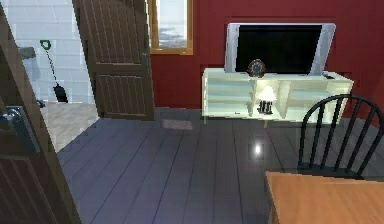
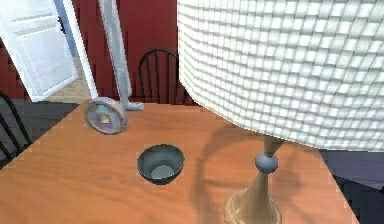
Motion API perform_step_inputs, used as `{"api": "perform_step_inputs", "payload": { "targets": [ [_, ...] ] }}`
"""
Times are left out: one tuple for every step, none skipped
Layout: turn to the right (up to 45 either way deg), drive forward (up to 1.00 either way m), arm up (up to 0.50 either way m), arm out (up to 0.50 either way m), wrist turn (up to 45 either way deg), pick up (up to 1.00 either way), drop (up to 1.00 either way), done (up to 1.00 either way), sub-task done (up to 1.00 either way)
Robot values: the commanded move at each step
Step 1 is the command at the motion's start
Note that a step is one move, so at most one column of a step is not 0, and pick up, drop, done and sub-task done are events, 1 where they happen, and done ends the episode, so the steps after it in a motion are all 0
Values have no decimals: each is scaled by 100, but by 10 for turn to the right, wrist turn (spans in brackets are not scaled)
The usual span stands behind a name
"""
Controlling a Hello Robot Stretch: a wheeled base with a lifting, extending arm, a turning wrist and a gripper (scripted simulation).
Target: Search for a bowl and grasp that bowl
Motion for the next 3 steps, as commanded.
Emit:
{"api": "perform_step_inputs", "payload": {
  "targets": [
    [0,0,50,0,0,0,0,0,0],
    [0,0,38,0,0,0,0,0,0],
    [0,0,0,22,0,0,0,0,0]
  ]
}}
